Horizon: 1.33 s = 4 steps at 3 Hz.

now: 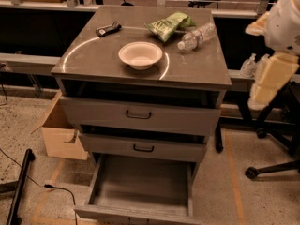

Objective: Place water bottle into bottom drawer

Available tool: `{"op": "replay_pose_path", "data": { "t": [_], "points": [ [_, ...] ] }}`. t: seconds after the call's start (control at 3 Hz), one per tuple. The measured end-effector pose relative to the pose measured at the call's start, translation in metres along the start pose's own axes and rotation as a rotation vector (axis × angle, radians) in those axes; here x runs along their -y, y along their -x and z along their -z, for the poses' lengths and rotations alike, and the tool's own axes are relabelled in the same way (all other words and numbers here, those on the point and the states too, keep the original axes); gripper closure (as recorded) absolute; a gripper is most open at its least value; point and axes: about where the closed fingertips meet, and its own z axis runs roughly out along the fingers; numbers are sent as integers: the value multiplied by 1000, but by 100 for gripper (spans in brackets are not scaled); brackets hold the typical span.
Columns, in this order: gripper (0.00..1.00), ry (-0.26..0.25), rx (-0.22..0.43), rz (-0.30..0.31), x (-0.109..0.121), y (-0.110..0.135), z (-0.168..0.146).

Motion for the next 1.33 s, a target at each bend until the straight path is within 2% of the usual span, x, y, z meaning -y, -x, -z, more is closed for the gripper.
{"op": "replay_pose_path", "data": {
  "t": [0.33, 0.67, 1.0, 1.33],
  "points": [
    [0, -77, 35, 113, 69, 13, -21],
    [0, -33, 74, 245, 120, 24, -68],
    [0, 69, 75, 368, 146, 19, -123],
    [0, 90, 29, 396, 182, 10, -165]
  ]
}}
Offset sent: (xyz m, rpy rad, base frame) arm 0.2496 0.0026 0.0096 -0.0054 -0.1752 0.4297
